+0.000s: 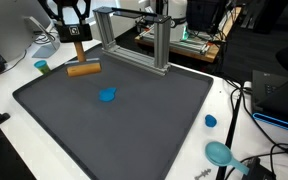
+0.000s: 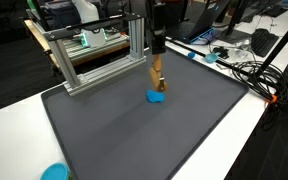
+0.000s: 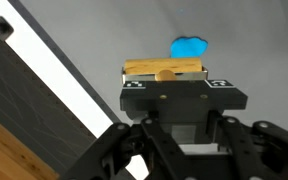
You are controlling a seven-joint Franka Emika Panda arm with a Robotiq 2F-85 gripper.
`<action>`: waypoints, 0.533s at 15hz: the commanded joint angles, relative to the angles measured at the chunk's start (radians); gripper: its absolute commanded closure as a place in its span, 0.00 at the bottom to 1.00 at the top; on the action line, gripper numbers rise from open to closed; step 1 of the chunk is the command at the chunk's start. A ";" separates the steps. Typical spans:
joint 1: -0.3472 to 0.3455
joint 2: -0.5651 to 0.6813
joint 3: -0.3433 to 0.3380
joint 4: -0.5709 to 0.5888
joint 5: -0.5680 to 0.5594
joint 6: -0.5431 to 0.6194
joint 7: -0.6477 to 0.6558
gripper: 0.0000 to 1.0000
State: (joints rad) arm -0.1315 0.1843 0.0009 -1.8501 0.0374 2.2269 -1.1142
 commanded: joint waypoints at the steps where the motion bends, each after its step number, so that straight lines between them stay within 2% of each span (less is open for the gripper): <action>1: 0.062 -0.133 -0.025 -0.088 -0.162 -0.105 0.272 0.78; 3: 0.089 -0.181 -0.002 -0.105 -0.182 -0.210 0.392 0.78; 7: 0.137 -0.267 0.028 -0.143 -0.119 -0.351 0.514 0.78; 8: 0.147 -0.306 0.030 -0.182 -0.068 -0.309 0.442 0.78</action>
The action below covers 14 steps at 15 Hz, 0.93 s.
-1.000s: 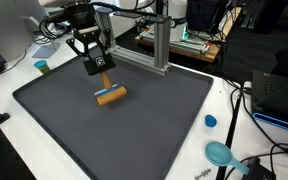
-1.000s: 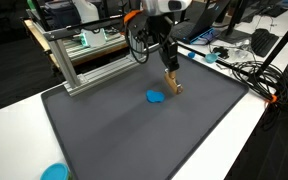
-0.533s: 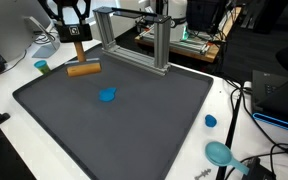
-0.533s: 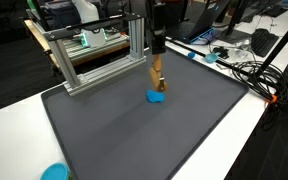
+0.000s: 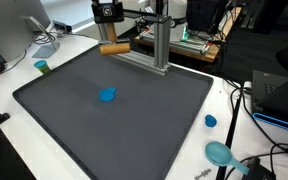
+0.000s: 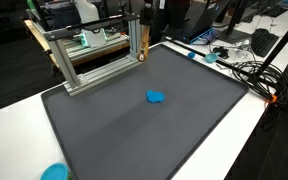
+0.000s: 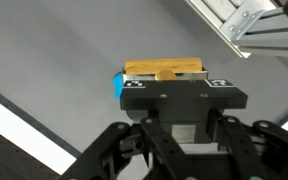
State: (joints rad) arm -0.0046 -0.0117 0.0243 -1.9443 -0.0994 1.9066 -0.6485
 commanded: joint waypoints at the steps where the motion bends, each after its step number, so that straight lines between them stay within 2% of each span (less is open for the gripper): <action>1: 0.018 -0.023 -0.001 -0.013 0.016 -0.008 0.006 0.53; 3: 0.034 -0.063 0.003 -0.044 0.040 -0.007 0.004 0.53; 4: 0.037 -0.066 0.003 -0.060 0.094 -0.025 0.054 0.78; 5: 0.035 -0.065 0.006 -0.077 0.111 -0.019 0.136 0.78; 9: 0.018 -0.108 -0.011 -0.156 0.149 0.002 0.298 0.78; 14: -0.027 -0.192 -0.068 -0.204 0.169 -0.006 0.439 0.78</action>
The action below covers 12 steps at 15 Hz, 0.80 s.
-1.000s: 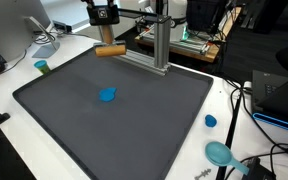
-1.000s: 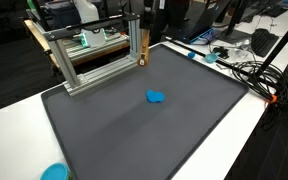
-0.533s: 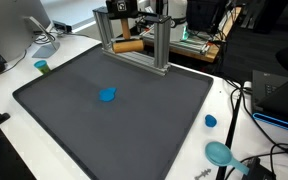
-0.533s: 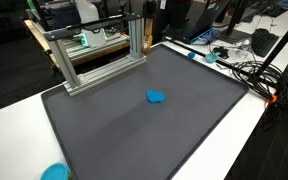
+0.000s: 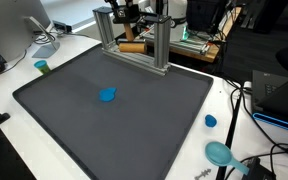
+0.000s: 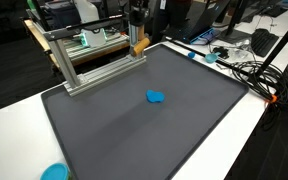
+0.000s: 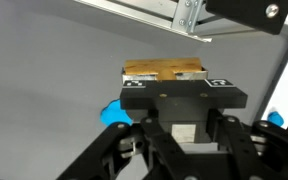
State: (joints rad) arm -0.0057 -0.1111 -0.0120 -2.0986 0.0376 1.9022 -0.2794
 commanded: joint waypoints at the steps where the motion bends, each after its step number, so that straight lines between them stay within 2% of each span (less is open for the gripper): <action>1: -0.035 -0.100 -0.039 -0.050 0.026 0.001 0.108 0.78; 2: -0.037 -0.090 -0.038 -0.038 0.021 0.011 0.162 0.78; 3: -0.029 -0.051 -0.038 -0.016 0.001 -0.003 0.087 0.53; 6: -0.036 -0.064 -0.043 -0.018 0.001 -0.003 0.137 0.53; 7: -0.035 -0.064 -0.042 -0.018 0.001 -0.003 0.143 0.78; 12: -0.046 -0.113 -0.055 -0.079 0.017 0.004 0.152 0.78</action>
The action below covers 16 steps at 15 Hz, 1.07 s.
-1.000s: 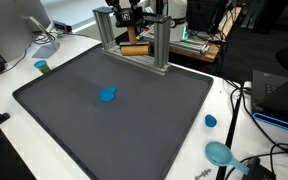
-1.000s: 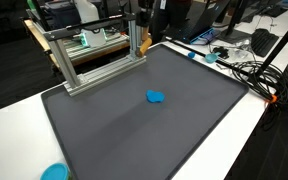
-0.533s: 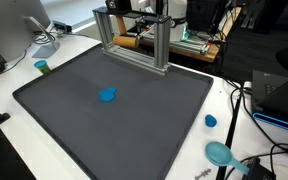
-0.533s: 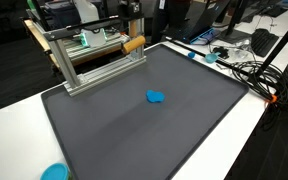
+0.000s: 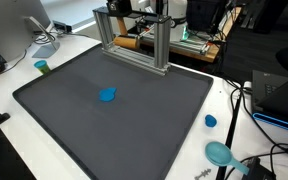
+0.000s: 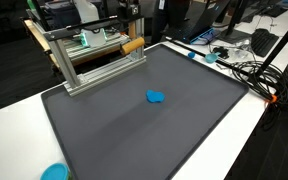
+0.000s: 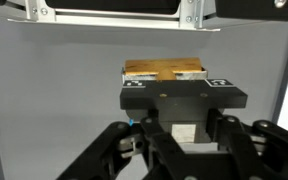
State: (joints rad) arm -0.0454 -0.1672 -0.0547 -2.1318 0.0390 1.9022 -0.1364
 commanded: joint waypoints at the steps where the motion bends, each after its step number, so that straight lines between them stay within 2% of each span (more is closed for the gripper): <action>1: -0.009 -0.079 -0.018 -0.061 0.020 0.001 -0.002 0.78; 9: 0.011 -0.236 -0.044 -0.180 0.079 -0.017 -0.083 0.78; 16: 0.038 -0.317 -0.031 -0.261 0.055 -0.024 -0.100 0.78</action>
State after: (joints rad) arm -0.0121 -0.4160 -0.0870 -2.3491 0.0889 1.8900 -0.2260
